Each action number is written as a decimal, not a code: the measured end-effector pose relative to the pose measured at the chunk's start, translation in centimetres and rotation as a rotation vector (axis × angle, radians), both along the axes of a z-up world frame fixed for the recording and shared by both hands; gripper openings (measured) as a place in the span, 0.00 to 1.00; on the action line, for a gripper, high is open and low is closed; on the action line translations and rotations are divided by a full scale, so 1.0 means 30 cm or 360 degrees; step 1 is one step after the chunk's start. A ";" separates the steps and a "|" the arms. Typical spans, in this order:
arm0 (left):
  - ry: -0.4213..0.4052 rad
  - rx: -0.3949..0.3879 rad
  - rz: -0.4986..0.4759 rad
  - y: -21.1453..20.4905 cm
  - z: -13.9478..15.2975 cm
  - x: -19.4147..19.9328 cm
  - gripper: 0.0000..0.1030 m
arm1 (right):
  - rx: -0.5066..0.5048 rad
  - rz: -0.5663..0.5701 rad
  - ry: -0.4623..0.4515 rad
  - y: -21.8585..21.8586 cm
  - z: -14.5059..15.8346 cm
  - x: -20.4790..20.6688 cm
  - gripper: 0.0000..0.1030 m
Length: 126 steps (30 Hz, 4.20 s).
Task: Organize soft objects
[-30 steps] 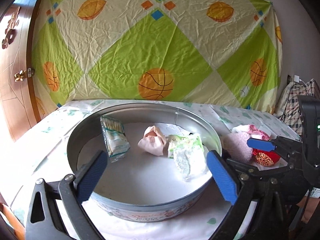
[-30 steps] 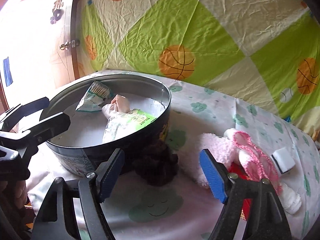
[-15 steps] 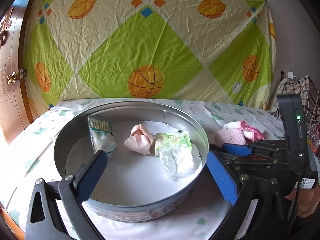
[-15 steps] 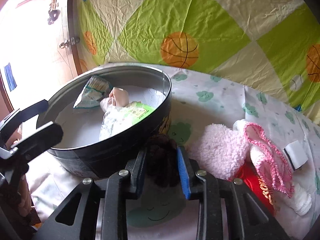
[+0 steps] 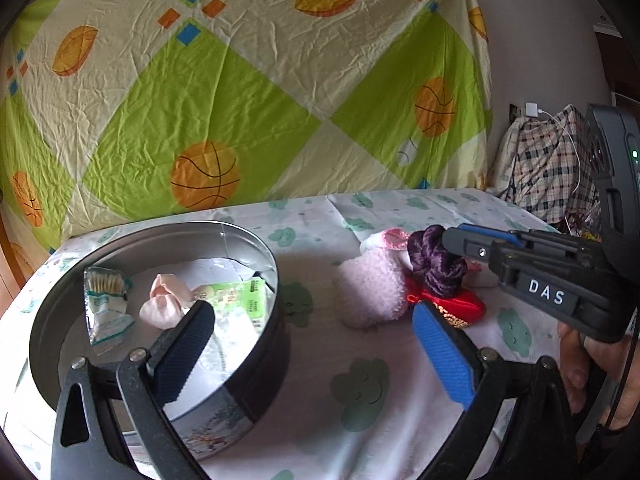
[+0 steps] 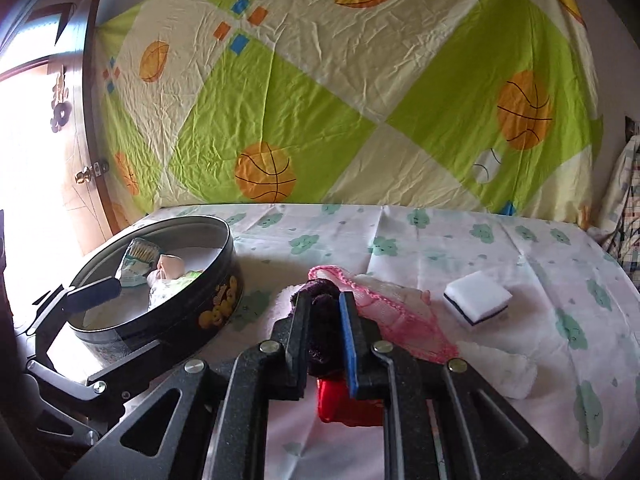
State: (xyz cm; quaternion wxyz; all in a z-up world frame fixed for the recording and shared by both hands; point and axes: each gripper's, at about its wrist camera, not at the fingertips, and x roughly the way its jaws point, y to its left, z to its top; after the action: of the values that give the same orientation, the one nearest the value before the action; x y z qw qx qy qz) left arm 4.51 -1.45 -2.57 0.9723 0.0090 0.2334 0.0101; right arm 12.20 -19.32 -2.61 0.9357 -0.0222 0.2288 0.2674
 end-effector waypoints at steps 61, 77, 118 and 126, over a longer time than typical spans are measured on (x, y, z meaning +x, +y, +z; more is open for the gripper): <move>-0.0062 0.0029 0.0043 0.018 0.023 0.001 0.97 | -0.0197 0.0023 -0.0038 0.005 -0.015 -0.086 0.35; 0.0331 0.0025 -0.0151 -0.161 -0.061 0.316 0.72 | -0.0076 -0.0268 -0.0085 -0.139 -0.017 0.029 0.35; -0.0011 0.0019 -0.0233 -0.174 -0.008 0.247 0.20 | -0.0041 -0.0293 -0.0150 -0.154 -0.008 0.011 0.35; 0.0086 0.0165 -0.0477 -0.274 -0.023 0.268 0.20 | -0.0028 -0.0371 -0.0107 -0.173 -0.014 0.030 0.35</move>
State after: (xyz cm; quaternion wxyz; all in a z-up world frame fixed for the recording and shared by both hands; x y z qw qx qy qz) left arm 12.55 -9.66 -3.26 0.9545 0.0940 0.2546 -0.1232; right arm 13.09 -24.50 -3.02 0.9674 -0.0125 0.2008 0.1539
